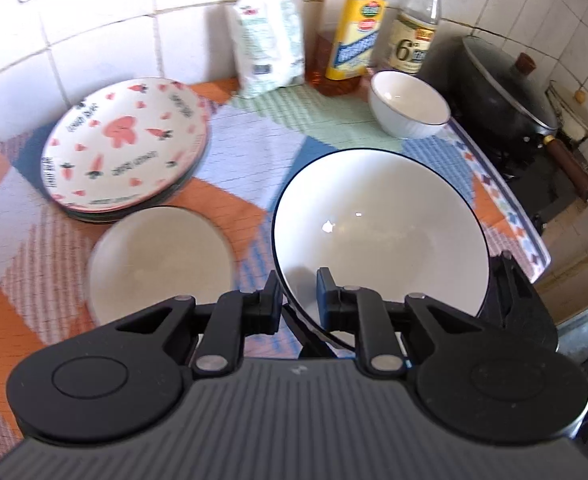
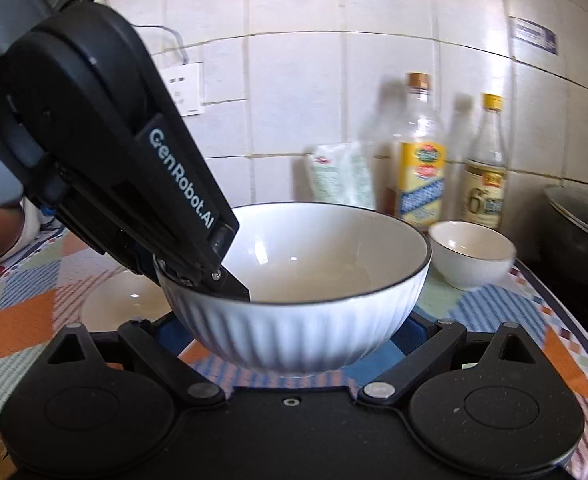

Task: Organize plates and bowls
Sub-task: 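Lift the second bowl and carry it to the first bowl, then lower the second bowl into the first bowl and open the left gripper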

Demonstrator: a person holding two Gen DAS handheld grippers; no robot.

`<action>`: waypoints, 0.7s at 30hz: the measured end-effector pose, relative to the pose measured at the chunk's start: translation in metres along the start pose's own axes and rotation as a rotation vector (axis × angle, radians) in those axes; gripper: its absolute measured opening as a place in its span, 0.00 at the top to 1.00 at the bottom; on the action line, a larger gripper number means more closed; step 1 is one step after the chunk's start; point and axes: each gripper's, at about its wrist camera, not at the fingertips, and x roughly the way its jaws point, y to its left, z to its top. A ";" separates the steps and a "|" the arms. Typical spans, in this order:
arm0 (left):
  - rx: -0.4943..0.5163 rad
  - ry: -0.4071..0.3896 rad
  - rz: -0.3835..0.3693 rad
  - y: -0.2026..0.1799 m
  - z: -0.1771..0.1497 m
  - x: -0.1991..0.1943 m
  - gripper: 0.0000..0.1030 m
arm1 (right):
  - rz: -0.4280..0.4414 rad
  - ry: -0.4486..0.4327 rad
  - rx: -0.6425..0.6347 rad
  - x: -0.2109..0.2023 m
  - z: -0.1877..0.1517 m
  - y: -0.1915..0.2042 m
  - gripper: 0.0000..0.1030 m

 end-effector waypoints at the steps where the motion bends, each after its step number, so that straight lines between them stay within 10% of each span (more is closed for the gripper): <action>1: -0.004 -0.004 0.006 0.006 -0.001 -0.002 0.85 | 0.016 0.004 -0.008 0.003 0.002 0.005 0.03; 21: -0.129 0.020 0.086 0.110 -0.011 -0.009 0.84 | 0.244 0.097 -0.135 0.047 0.026 0.092 0.06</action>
